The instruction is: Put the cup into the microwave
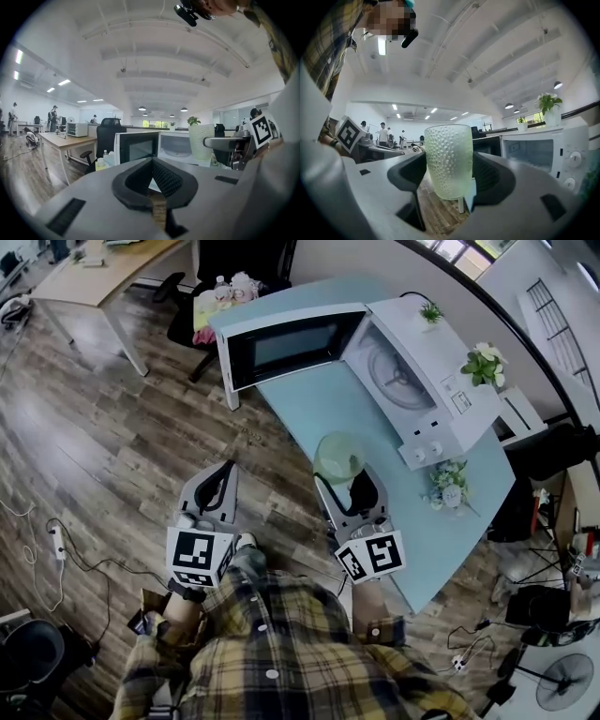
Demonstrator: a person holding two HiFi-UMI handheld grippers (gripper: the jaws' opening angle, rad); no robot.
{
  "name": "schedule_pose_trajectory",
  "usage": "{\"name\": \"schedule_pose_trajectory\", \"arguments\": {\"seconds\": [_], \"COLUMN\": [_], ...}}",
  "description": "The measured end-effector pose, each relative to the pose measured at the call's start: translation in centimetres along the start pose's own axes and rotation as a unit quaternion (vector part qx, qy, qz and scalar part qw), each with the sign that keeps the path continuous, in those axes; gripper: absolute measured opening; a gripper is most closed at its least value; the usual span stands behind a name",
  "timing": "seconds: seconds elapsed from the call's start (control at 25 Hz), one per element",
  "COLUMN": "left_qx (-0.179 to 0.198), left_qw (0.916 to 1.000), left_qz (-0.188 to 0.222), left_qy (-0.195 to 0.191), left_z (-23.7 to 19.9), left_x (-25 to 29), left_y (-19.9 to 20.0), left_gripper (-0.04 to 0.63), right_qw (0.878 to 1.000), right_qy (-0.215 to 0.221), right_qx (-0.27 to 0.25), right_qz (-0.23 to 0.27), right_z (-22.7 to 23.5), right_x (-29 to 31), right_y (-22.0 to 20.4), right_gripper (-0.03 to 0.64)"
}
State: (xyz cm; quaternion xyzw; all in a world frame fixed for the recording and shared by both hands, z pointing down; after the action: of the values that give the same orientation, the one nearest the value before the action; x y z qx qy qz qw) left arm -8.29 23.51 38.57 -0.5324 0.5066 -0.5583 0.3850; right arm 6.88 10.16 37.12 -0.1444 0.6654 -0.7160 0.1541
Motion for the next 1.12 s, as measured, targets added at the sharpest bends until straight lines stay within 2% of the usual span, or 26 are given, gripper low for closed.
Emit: {"name": "schedule_pose_trajectory", "arguments": {"seconds": [0.52, 0.76, 1.0, 1.12], "left_qx": [-0.022, -0.033, -0.022, -0.016], "left_qw": [0.9994, 0.9988, 0.9988, 0.9983], "left_qz": [-0.008, -0.021, -0.025, -0.024], "left_qy": [-0.023, -0.03, -0.036, -0.051], "left_z": [-5.0, -5.1, -6.0, -6.8], "left_x": [-1.4, -0.4, 2.9, 5.6], "left_y": [-1.5, -2.8, -2.1, -1.1], "left_gripper": [-0.009, -0.009, -0.009, -0.009], "right_qw": [0.999, 0.999, 0.998, 0.997], "right_qy": [-0.028, -0.046, -0.061, -0.075], "right_qx": [0.003, 0.012, 0.019, 0.021], "right_qz": [-0.017, -0.028, -0.023, -0.016], "right_z": [-3.8, -2.2, 0.6, 2.2], "right_x": [2.8, 3.4, 5.9, 7.6], "right_y": [-1.2, -2.2, -2.6, -2.4], "right_gripper": [0.31, 0.31, 0.31, 0.31]}}
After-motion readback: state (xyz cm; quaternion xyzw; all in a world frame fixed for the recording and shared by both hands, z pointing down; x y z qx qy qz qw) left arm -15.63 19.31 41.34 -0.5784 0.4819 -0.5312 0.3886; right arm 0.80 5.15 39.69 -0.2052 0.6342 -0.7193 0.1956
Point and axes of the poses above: the fingertips, and each gripper's own axes: x forward along the fingers, z to its right, y out of its top, the point moved 3 cm from there along -x, backward along the fingers, and after that the axes turned 7 degrees about -y, right-handed, at the moved point
